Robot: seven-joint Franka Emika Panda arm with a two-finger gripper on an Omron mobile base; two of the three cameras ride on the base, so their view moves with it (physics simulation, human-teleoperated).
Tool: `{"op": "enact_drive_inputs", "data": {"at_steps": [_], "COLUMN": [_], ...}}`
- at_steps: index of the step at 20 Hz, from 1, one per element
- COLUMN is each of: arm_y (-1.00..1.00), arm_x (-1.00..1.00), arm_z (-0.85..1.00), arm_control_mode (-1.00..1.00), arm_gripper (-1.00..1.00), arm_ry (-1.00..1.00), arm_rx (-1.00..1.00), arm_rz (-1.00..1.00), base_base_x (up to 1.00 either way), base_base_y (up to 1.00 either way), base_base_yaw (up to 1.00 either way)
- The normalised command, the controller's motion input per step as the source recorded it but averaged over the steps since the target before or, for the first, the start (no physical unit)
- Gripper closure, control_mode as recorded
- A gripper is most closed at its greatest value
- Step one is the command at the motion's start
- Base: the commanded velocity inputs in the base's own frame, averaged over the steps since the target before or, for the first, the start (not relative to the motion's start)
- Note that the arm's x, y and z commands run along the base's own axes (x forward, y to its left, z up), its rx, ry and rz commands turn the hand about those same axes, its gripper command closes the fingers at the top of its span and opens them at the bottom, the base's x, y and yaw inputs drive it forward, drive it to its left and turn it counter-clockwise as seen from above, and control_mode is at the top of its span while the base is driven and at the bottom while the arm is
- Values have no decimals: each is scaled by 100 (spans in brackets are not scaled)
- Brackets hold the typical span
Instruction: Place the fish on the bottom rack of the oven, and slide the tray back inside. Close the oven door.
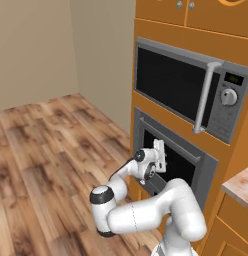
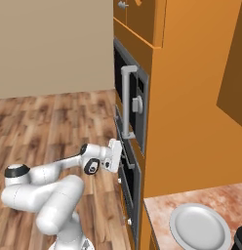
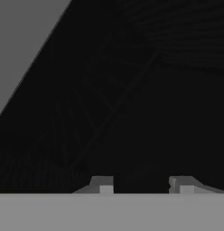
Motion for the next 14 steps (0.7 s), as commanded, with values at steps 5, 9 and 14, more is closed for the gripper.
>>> {"op": "enact_drive_inputs", "data": {"at_steps": [5,9,14], "arm_y": [-91,-31,-13], "arm_x": [1,0,0], "arm_z": [-62,0,0], "arm_control_mode": [-100,-100,-100], "arm_gripper": [-100,-100,-100], "arm_ry": [-4,0,0], "arm_rx": [-8,0,1], "arm_rz": [-3,-1,0], "base_base_x": [0,0,0], "base_base_y": [0,0,0], "base_base_yaw": [0,0,0]}}
